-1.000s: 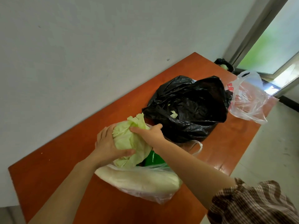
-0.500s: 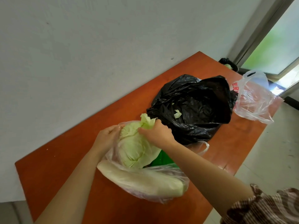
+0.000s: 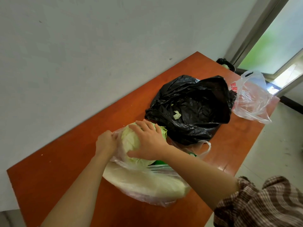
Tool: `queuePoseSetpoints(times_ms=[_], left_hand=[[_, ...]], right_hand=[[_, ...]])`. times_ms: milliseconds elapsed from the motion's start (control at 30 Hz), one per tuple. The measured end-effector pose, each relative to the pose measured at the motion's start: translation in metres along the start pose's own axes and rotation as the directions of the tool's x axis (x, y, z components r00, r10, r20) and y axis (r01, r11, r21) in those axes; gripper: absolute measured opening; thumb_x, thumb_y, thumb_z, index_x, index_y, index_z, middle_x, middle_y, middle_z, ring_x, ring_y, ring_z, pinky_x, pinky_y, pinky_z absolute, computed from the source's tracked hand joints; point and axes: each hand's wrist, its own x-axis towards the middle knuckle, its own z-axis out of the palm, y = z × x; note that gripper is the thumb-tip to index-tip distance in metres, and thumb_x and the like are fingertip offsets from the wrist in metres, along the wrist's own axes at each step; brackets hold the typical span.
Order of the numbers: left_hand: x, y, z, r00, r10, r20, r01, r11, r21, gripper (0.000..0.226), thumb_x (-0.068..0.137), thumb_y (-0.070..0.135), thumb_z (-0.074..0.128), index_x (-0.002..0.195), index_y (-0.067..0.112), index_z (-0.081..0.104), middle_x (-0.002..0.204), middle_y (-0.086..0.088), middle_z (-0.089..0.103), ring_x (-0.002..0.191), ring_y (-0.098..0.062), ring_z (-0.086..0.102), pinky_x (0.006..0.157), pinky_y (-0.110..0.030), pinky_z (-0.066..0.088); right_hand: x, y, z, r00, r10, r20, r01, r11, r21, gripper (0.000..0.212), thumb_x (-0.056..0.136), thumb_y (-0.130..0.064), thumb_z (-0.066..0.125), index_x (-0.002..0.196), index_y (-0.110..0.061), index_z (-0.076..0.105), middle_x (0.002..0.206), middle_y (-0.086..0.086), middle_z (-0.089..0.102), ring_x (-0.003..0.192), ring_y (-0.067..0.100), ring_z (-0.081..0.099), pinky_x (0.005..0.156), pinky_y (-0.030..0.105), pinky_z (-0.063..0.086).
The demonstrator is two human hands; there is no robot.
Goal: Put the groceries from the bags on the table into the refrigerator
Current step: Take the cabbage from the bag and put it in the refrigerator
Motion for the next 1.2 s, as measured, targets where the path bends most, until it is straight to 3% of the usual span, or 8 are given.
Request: queuePoseSetpoints(times_ms=[267,433,500,600,733,967,1067,1200], left_hand=[[-0.014,-0.036,0.017,0.986,-0.105,0.130,0.065,0.959,0.277,0.020,0.094,0.014,0.048,0.082,0.004,0.059,0.093,-0.018,0.067,0.079,-0.031,0.061,0.067,-0.037,0.049],[-0.010,-0.012,-0.005,0.996,0.089,0.005,-0.089,0.994,0.068,0.038,0.084,0.009,0.058,0.122,0.015,0.059,0.124,-0.010,0.059,0.117,-0.029,0.049,0.099,-0.037,0.037],[-0.020,0.023,-0.012,0.975,0.222,-0.034,-0.224,0.955,-0.194,0.035,0.090,0.015,0.053,0.125,0.017,0.058,0.127,-0.002,0.057,0.120,-0.020,0.048,0.101,-0.034,0.036],[-0.041,0.070,-0.014,0.944,0.212,0.254,-0.052,0.853,-0.519,0.036,0.099,0.034,0.042,0.128,0.018,0.057,0.115,0.009,0.057,0.112,-0.011,0.051,0.091,-0.025,0.038],[-0.046,0.082,-0.008,0.896,0.169,0.411,0.136,0.776,-0.616,0.044,0.098,0.046,0.038,0.136,0.026,0.047,0.119,0.013,0.049,0.110,-0.004,0.043,0.092,-0.023,0.032],[-0.065,0.095,0.001,0.932,0.122,0.341,0.115,0.793,-0.598,0.047,0.097,0.053,0.033,0.139,0.034,0.042,0.138,0.004,0.050,0.120,-0.015,0.046,0.103,-0.034,0.036],[-0.081,0.108,-0.008,0.950,0.138,0.280,0.074,0.771,-0.633,0.037,0.097,0.050,0.037,0.130,0.038,0.050,0.129,0.005,0.057,0.116,-0.015,0.051,0.091,-0.032,0.040],[-0.106,0.143,-0.034,0.973,0.197,0.117,-0.098,0.820,-0.565,0.040,0.094,0.053,0.043,0.130,0.039,0.051,0.130,0.009,0.056,0.119,-0.018,0.050,0.102,-0.042,0.040]], right_hand=[[-0.031,0.036,-0.013,0.997,-0.027,-0.073,0.043,0.971,0.236,0.085,0.066,-0.044,0.076,0.138,-0.029,0.033,0.144,-0.011,0.030,0.140,0.010,0.017,0.117,0.046,0.017],[-0.028,0.055,-0.032,0.983,0.186,0.003,-0.161,0.845,0.509,0.087,0.070,-0.034,0.077,0.142,-0.029,0.028,0.128,-0.012,0.032,0.125,0.013,0.031,0.108,0.047,0.035],[-0.029,0.058,-0.031,0.972,0.233,0.014,-0.199,0.796,0.572,0.088,0.065,-0.040,0.072,0.142,-0.032,0.029,0.129,-0.013,0.031,0.126,0.017,0.033,0.106,0.050,0.038],[-0.036,0.061,-0.026,0.956,0.293,0.020,-0.249,0.770,0.588,0.090,0.059,-0.054,0.067,0.140,-0.045,0.028,0.142,-0.017,0.021,0.135,0.019,0.022,0.108,0.053,0.035],[-0.052,0.061,-0.019,0.914,0.406,-0.017,-0.318,0.741,0.592,0.084,0.065,-0.063,0.066,0.137,-0.061,0.022,0.147,-0.010,0.014,0.135,0.029,0.024,0.104,0.052,0.042],[-0.067,0.050,-0.020,0.901,0.430,-0.060,-0.271,0.665,0.696,0.104,0.068,-0.042,0.083,0.147,-0.046,0.015,0.148,0.001,0.015,0.123,0.018,0.036,0.098,0.031,0.045],[-0.083,0.050,-0.023,0.903,0.408,-0.136,-0.190,0.662,0.725,0.103,0.069,-0.038,0.083,0.148,-0.042,0.017,0.145,0.000,0.021,0.115,0.010,0.035,0.093,0.021,0.039],[-0.107,0.059,-0.056,0.904,0.368,-0.218,-0.089,0.660,0.746,0.102,0.069,-0.041,0.083,0.148,-0.042,0.018,0.141,-0.001,0.028,0.120,0.014,0.038,0.098,0.028,0.043]])
